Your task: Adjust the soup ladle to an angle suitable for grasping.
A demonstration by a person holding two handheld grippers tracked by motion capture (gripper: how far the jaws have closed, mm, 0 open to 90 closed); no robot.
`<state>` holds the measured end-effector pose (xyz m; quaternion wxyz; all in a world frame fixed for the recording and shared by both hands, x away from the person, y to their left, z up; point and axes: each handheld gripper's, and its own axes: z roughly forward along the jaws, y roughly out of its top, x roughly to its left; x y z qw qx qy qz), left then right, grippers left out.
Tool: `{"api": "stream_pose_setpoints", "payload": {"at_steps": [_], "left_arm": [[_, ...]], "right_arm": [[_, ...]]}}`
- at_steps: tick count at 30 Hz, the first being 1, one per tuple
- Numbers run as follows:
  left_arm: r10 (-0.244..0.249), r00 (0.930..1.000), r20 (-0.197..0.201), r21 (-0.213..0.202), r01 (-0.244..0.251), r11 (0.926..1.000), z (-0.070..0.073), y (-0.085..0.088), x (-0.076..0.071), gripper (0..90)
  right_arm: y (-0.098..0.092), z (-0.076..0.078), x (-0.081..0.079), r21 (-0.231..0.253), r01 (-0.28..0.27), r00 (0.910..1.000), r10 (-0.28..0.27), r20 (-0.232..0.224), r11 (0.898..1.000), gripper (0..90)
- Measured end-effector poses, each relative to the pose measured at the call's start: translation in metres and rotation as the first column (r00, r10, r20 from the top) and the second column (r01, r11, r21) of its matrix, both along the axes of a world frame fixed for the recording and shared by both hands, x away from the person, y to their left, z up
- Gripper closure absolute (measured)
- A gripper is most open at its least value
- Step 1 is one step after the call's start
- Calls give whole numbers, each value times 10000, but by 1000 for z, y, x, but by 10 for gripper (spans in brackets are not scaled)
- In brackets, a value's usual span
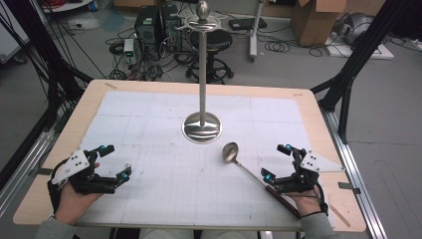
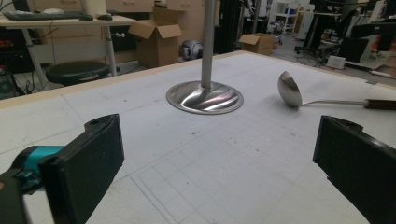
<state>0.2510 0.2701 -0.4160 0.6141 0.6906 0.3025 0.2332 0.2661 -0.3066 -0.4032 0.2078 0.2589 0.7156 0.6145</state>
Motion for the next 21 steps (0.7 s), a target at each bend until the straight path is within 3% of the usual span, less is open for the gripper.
{"api": "stream_pose_setpoints", "payload": {"at_steps": [9, 11, 13, 14, 15, 16, 17, 18, 19, 20, 21], "left_arm": [[-16, 10000, -65, 74, 16, 10000, -1, 0, 1, 25], [-50, 9999, -110, 90, 51, 9999, -1, -1, 1, 25], [-55, 9999, -122, 100, 56, 9999, -1, -1, 1, 24], [-55, 9999, -122, 100, 56, 9999, -1, -1, 1, 24], [-67, 9999, -145, 153, 69, 9999, -1, -1, 2, 25], [-67, 9999, -145, 153, 69, 9999, -1, -1, 2, 24], [-57, 9998, -173, 188, 60, 9998, -2, -2, 2, 24], [-61, 9997, -236, 296, 68, 9995, -2, -3, 1, 25], [-61, 9997, -236, 296, 68, 9995, -2, -3, 1, 25], [-82, 9998, -195, 314, 88, 9995, -2, -3, 1, 25], [-82, 9998, -195, 314, 88, 9995, -2, -3, 1, 25]], "right_arm": [[1, -1, -1, -98, -21, 9998, 18, -221, 9999, 5], [2, -1, -2, -134, -24, 9996, 21, -267, 9999, 46], [2, 1, -5, -164, 55, 9994, -60, -352, 9999, 179], [2, 1, -5, -164, 55, 9994, -60, -352, 9999, 179], [1, 1, -7, -266, -20, 9997, 13, -262, 9996, 309], [1, 1, -7, -266, -20, 9997, 13, -262, 9996, 309], [1, 1, -7, -351, -34, 9996, 24, -274, 9994, 380], [3, 1, -9, -720, 122, 9998, -135, -176, 9973, 472], [3, 1, -9, -720, 122, 9998, -135, -176, 9973, 472], [5, 0, -10, -972, 184, 9997, -197, -122, 9951, 580], [5, 0, -10, -972, 184, 9997, -197, -122, 9951, 580]]}}
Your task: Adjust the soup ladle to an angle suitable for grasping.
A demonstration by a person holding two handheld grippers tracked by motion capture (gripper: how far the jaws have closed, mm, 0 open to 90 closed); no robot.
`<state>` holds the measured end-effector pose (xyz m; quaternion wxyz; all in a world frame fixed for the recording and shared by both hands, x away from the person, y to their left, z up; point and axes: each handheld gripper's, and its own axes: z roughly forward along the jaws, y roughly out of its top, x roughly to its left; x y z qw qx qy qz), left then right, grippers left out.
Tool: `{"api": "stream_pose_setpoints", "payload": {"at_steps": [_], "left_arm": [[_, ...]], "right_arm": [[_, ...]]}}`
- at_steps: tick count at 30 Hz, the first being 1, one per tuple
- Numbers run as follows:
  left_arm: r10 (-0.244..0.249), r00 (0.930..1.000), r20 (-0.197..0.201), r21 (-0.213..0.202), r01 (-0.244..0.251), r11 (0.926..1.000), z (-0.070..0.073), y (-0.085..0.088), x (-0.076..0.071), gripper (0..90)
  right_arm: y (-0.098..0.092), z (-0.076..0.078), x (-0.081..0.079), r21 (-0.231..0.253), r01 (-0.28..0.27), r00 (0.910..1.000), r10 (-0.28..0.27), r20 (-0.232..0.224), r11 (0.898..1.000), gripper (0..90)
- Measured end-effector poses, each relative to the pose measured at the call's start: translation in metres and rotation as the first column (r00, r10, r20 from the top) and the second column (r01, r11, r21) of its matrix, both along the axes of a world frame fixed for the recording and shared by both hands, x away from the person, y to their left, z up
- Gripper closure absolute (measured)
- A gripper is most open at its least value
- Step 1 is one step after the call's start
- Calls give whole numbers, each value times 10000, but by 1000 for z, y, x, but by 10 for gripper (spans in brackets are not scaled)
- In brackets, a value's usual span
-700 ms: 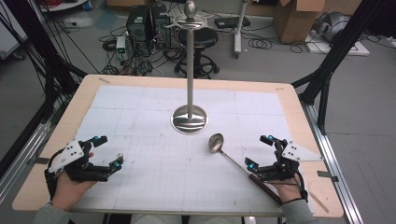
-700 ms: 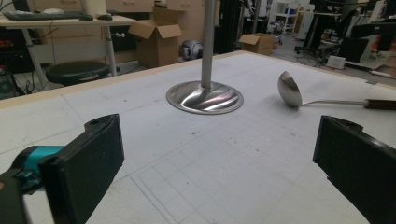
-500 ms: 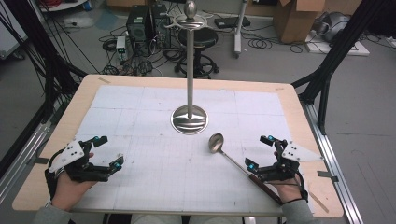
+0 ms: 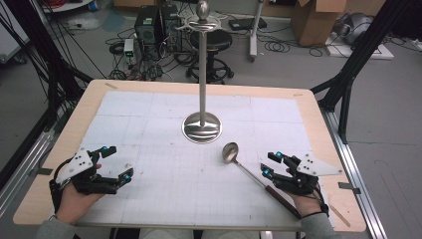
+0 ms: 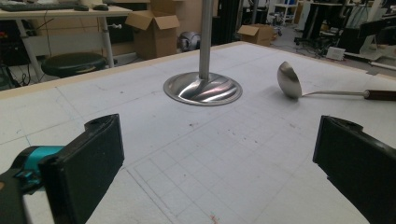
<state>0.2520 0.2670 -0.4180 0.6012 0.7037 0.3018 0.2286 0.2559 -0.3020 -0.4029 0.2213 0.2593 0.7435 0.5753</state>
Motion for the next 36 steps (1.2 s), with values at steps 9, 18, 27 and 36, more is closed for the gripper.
{"api": "stream_pose_setpoints", "payload": {"at_steps": [9, 18, 27, 36], "left_arm": [[27, 10000, -41, 37, -27, 10000, -1, 0, 0, 25], [10, 9999, -117, 127, -8, 9999, -1, -1, 1, 25], [-2, 9999, -164, 188, 5, 9998, -2, -1, 1, 25], [-25, 9997, -228, 241, 30, 9997, -2, -3, 4, 25]], "right_arm": [[5, 1, -7, -386, 448, 9990, -446, 59, 9983, 766], [4, 0, -11, -370, 566, 9983, -569, -87, 9977, 853], [4, -2, -13, -413, 477, 9981, -492, -366, 9980, 893], [6, -9, -14, -873, 69, 9909, -185, -1335, 9962, 895]]}}
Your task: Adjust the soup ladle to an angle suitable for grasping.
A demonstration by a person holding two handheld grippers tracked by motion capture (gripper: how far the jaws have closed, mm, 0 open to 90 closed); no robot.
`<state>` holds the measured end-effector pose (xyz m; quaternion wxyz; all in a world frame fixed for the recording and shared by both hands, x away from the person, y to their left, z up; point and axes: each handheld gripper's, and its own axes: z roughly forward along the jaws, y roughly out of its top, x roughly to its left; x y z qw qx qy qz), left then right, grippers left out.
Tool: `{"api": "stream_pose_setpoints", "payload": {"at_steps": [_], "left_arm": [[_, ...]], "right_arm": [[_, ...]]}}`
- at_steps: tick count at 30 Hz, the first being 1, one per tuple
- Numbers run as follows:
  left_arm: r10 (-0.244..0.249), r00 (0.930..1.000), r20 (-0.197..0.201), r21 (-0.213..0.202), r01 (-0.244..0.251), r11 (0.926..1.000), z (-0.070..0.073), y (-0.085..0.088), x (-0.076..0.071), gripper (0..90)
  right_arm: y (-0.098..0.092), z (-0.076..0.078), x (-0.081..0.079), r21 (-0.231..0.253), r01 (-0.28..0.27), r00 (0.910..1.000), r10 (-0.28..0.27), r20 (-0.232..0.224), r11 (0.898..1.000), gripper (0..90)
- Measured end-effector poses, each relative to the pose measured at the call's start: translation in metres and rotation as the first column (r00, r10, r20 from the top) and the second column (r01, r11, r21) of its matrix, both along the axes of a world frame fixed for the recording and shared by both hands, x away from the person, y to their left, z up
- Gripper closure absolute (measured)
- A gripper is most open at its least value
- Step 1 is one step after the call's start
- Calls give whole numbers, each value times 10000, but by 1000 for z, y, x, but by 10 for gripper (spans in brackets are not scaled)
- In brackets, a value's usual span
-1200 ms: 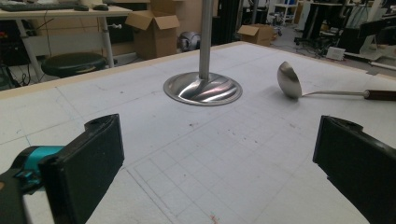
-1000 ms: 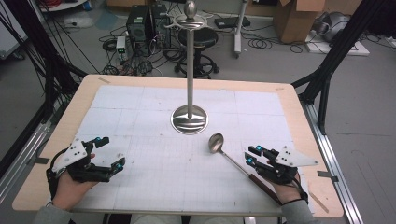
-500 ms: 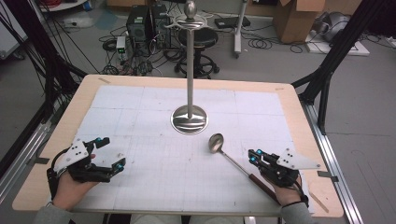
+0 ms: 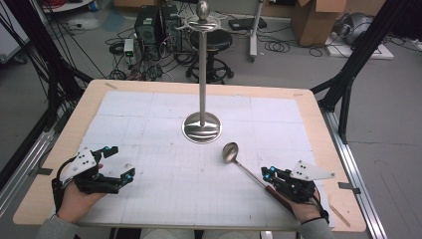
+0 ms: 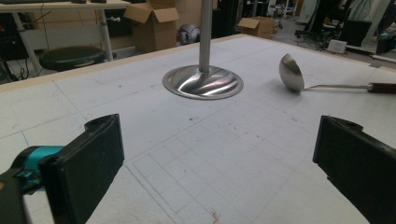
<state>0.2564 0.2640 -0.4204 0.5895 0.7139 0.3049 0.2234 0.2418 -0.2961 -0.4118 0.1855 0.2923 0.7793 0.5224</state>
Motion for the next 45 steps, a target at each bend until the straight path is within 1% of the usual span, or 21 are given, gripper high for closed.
{"api": "stream_pose_setpoints", "payload": {"at_steps": [3, 5, 6, 10, 11, 14, 15, 19, 20, 22, 23, 25, 26, 28, 30, 32, 33, 34, 38, 44, 45], "left_arm": [[44, 10000, 19, 81, -44, 10000, 0, -1, 1, 25], [24, 10000, 73, -16, -24, 10000, 1, -2, 2, 25], [24, 10000, 73, -16, -24, 10000, 1, -2, 2, 24], [-10, 10000, 50, 34, 10, 10000, 0, -4, 5, 25], [-23, 10000, 49, 3, 23, 10000, 0, -5, 5, 25], [-63, 10000, 64, 17, 63, 10000, 0, -7, 7, 25], [-90, 9999, 82, 22, 89, 10000, 0, -7, 7, 25], [-114, 9999, 80, 58, 114, 9999, 0, -8, 8, 25], [-114, 9999, 88, 90, 113, 9999, 0, -9, 8, 25], [-136, 9999, 96, 122, 135, 9998, 0, -9, 9, 25], [-136, 9999, 96, 122, 135, 9998, 0, -9, 9, 25], [-130, 9999, 73, 107, 129, 9999, 0, -9, 9, 25], [-130, 9999, 73, 107, 129, 9999, 0, -9, 9, 25], [-118, 9999, 70, 117, 117, 9999, 0, -9, 9, 25], [-114, 9999, 64, 121, 113, 9999, 0, -10, 9, 25], [-132, 9999, 47, 154, 131, 9998, 0, -10, 9, 25], [-132, 9999, 47, 154, 131, 9998, 0, -10, 9, 25], [-133, 9999, 45, 174, 133, 9998, 0, -10, 9, 25], [-162, 9999, 57, 264, 161, 9995, -1, -10, 9, 25], [-155, 9999, 58, 274, 154, 9995, -1, -10, 9, 25], [-168, 9999, 29, 273, 167, 9995, -1, -10, 9, 25]], "right_arm": [[0, -1, -1, -186, -56, 10000, 55, -42, 9998, 895], [0, -4, -2, -397, -59, 9990, 41, -453, 9992, 895], [0, -4, -2, -397, -59, 9990, 41, -453, 9992, 895], [-1, -8, -2, -650, -56, 9959, -3, -906, 9979, 896], [-1, -10, -2, -771, -95, 9929, 3, -1193, 9970, 896], [-2, -11, -2, -899, -109, 9901, -18, -1401, 9959, 896], [-2, -13, -2, -904, -186, 9851, 28, -1718, 9957, 897], [-2, -15, -2, -1001, -248, 9786, 37, -2056, 9947, 898], [-2, -17, -2, -1032, -343, 9721, 92, -2343, 9941, 898], [-1, -18, -2, -1149, -465, 9660, 154, -2582, 9923, 898], [-1, -18, -2, -1149, -465, 9660, 154, -2582, 9923, 898], [0, -21, -1, -1336, -522, 9572, 114, -2891, 9897, 899], [0, -21, -1, -1336, -522, 9572, 114, -2891, 9897, 899], [1, -23, 0, -1516, -657, 9497, 152, -3127, 9863, 900], [2, -23, 0, -1574, -697, 9473, 159, -3200, 9851, 900], [3, -25, 0, -1924, -780, 9422, 92, -3349, 9782, 900], [3, -25, 0, -1924, -780, 9422, 92, -3349, 9782, 900], [4, -26, 1, -2072, -829, 9382, 62, -3460, 9748, 900], [3, -26, 1, -2270, -686, 9435, -108, -3313, 9715, 900], [1, -26, 2, -2424, -574, 9434, -269, -3306, 9685, 900], [2, -26, 3, -2504, -585, 9463, -262, -3223, 9664, 900]]}}
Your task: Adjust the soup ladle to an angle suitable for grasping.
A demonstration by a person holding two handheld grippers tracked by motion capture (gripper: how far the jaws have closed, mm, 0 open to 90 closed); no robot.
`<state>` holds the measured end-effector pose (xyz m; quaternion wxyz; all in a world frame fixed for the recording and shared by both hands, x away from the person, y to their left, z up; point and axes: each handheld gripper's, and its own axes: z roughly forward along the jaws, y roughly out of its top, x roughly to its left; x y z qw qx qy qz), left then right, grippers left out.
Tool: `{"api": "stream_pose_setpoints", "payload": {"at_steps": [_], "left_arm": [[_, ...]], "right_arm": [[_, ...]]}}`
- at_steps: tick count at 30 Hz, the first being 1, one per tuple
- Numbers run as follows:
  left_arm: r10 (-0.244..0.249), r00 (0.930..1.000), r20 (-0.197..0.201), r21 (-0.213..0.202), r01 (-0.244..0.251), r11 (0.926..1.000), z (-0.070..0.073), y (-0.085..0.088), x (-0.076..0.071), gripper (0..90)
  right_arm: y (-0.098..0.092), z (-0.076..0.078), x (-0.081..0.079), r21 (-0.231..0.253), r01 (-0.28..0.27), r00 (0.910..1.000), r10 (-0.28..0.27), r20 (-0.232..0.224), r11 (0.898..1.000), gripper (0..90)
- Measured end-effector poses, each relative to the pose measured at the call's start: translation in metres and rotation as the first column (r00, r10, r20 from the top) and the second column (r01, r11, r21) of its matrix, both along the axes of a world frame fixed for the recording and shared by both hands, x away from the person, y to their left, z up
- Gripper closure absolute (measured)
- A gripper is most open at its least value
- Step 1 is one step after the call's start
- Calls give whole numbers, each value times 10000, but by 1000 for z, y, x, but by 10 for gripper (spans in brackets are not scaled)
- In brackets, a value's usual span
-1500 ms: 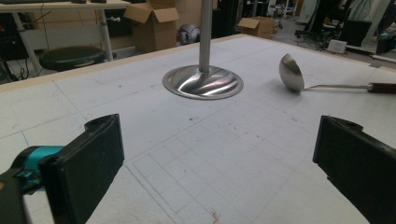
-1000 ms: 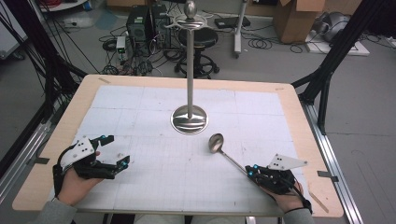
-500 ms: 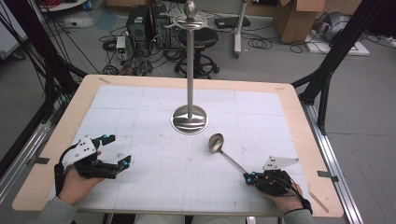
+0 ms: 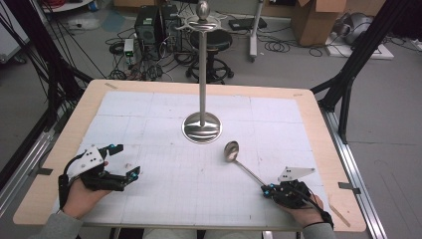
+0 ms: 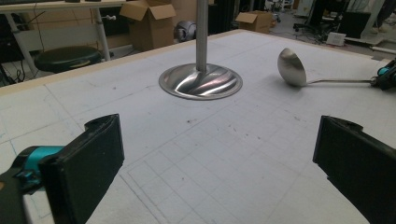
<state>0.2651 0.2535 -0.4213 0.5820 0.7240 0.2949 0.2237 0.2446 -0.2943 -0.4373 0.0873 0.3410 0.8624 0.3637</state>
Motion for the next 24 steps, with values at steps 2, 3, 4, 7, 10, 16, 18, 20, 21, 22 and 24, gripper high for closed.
{"api": "stream_pose_setpoints", "payload": {"at_steps": [2, 3, 4, 7, 10, 16, 18, 20, 21, 22, 24], "left_arm": [[3, 10000, 2, 21, -3, 10000, 0, 0, 0, 25], [3, 10000, 2, 21, -3, 10000, 0, 0, 0, 25], [0, 10000, -11, 28, 0, 10000, 0, 0, 0, 25], [4, 10000, -15, 39, -4, 10000, 0, 0, 0, 25], [6, 10000, -17, 34, -6, 10000, 0, 0, 0, 25], [1, 10000, -28, 38, -1, 10000, 0, 0, 0, 25], [-25, 10000, -42, 63, 25, 10000, -1, -1, 0, 25], [-41, 10000, -29, 109, 42, 9999, -1, -1, 0, 25], [-41, 10000, -29, 109, 42, 9999, -1, -1, 0, 25], [-42, 10000, -29, 115, 42, 9999, -1, -1, 0, 25], [-36, 10000, -84, 139, 37, 9999, -2, -1, 1, 25]], "right_arm": [[1, 1, 0, -261, -83, 9999, 86, 116, 9996, 900], [1, 1, 0, -261, -83, 9999, 86, 116, 9996, 900], [3, 1, 0, -477, -161, 9996, 172, 229, 9987, 900], [3, 1, 0, -545, -118, 9996, 133, 266, 9984, 900], [2, 2, -1, -490, 11, 10000, -7, 90, 9988, 900], [-5, 3, -6, -553, 288, 9996, -288, 1, 9981, 900], [-8, 4, -5, -703, 497, 9986, -483, 211, 9963, 900], [-11, 3, -2, -857, 665, 9972, -633, 394, 9941, 900], [-11, 3, -2, -857, 665, 9972, -633, 394, 9941, 900], [-13, 3, 0, -863, 728, 9966, -691, 451, 9936, 900], [-14, 3, 2, -1010, 846, 9952, -790, 578, 9913, 900]]}}
